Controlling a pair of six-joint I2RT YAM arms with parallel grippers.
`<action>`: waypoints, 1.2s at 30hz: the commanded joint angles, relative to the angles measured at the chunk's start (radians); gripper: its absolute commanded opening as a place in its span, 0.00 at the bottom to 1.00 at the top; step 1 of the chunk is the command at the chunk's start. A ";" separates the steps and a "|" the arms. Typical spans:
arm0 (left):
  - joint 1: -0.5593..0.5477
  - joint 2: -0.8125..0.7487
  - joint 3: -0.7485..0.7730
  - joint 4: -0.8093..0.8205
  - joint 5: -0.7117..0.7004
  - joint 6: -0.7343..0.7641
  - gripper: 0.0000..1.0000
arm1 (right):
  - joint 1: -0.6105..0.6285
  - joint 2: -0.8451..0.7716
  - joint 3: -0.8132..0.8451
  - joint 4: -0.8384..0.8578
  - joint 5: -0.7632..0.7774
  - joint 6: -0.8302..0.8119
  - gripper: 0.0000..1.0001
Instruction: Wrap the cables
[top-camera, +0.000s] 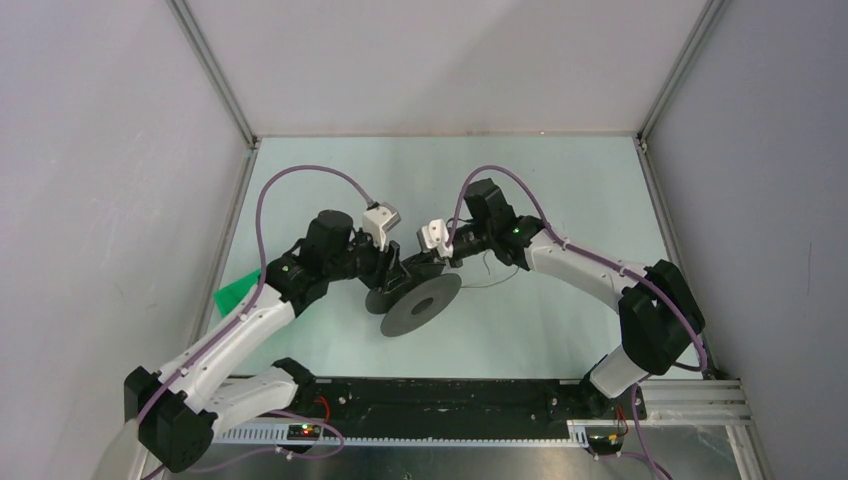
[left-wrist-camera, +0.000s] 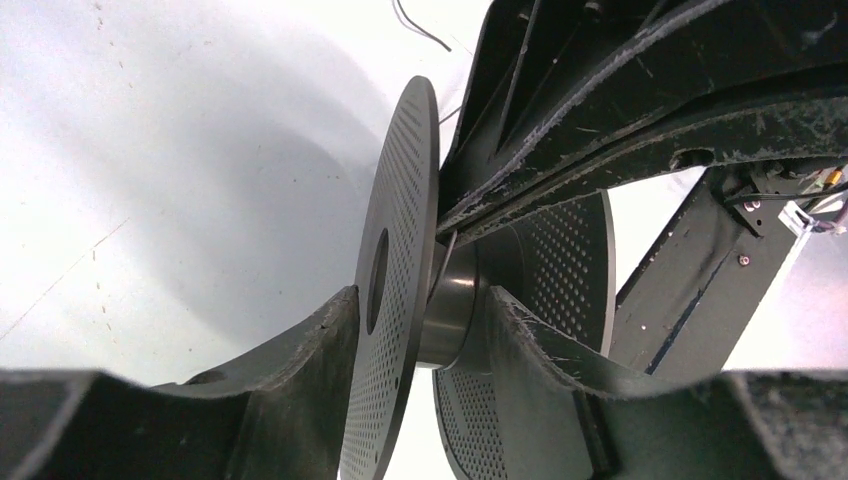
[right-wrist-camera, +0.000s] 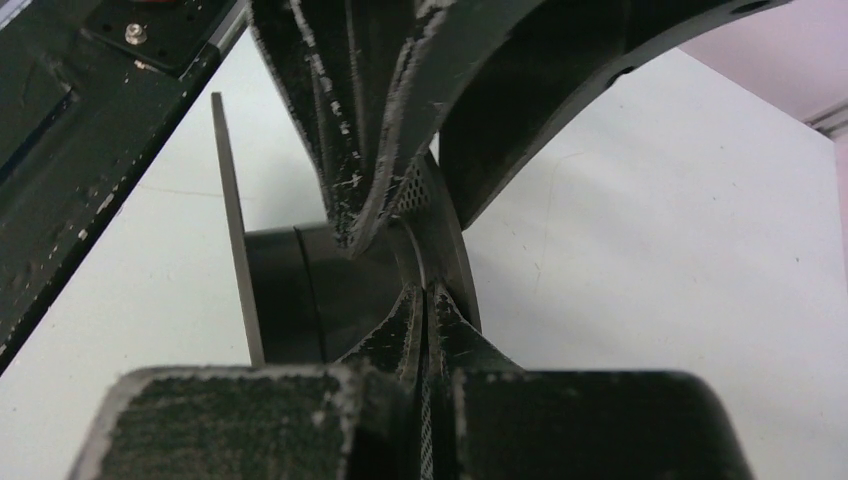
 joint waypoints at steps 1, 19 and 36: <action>0.006 -0.031 0.027 0.028 -0.005 0.025 0.55 | 0.005 -0.012 0.031 0.075 0.022 0.101 0.00; 0.005 -0.063 0.006 -0.005 -0.063 0.044 0.59 | 0.014 -0.005 0.031 0.034 0.023 0.075 0.00; -0.015 -0.001 0.021 0.004 -0.127 0.028 0.55 | 0.015 0.010 0.031 0.056 0.015 0.111 0.00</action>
